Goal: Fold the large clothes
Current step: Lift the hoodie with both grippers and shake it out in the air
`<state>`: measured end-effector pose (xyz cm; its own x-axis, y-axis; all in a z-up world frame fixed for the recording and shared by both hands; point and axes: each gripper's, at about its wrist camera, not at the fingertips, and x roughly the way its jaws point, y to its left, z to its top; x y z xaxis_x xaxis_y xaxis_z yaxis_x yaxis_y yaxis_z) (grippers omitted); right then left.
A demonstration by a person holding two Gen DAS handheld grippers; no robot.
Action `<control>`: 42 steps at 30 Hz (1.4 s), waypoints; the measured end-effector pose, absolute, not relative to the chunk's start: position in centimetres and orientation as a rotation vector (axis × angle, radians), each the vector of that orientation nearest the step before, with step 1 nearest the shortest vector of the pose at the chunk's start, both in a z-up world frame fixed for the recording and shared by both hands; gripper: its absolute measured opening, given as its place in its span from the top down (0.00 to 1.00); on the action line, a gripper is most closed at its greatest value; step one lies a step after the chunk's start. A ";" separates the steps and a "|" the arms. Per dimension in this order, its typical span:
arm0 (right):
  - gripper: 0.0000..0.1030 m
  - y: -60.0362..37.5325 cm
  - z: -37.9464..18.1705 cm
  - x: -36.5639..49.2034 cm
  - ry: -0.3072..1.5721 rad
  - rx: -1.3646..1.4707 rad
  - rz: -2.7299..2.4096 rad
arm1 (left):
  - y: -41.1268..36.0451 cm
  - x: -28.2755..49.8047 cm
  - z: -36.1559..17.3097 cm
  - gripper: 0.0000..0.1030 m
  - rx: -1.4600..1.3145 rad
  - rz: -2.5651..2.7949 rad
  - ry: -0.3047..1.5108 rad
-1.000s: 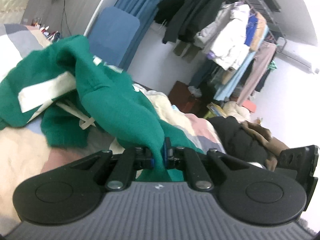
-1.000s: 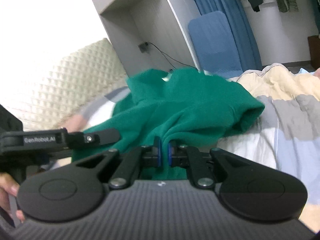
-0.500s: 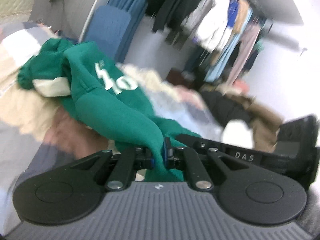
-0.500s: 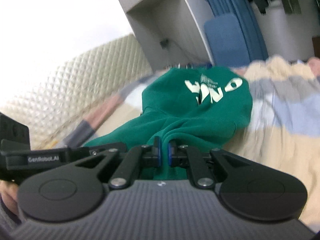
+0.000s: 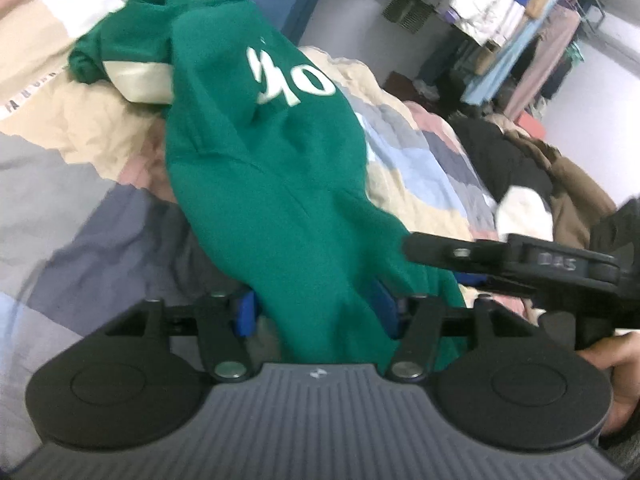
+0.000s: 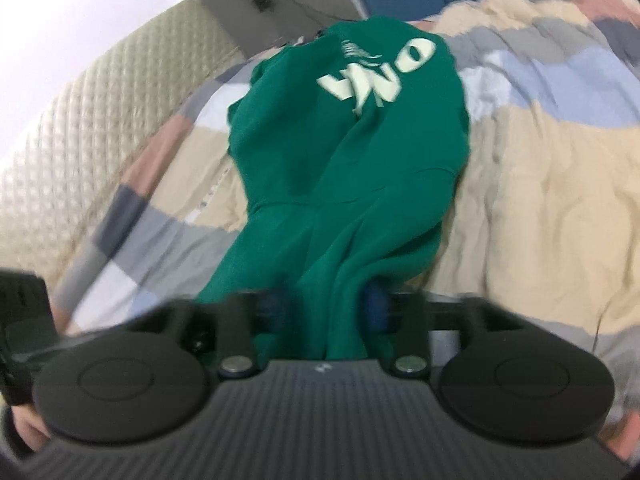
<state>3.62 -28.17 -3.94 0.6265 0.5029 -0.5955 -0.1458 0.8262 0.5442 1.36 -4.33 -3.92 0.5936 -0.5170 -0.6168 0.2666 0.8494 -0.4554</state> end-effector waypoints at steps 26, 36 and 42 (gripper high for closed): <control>0.39 -33.2 -12.1 22.4 0.858 0.750 0.179 | 1.3 26.2 -10.4 0.34 -0.550 -0.453 0.698; 0.89 -32.6 -11.7 23.3 0.839 0.678 0.238 | 3.0 26.4 -9.5 0.95 -0.582 -0.507 0.554; 0.94 -32.7 -5.4 20.0 0.616 0.574 0.274 | 4.3 22.6 -6.0 0.96 -0.616 -0.533 0.435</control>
<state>19.97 -32.73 -5.40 0.7873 0.4054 -0.4646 -0.0743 0.8104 0.5812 22.64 4.34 -6.05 0.7796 -0.5853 -0.2229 0.3355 0.6909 -0.6404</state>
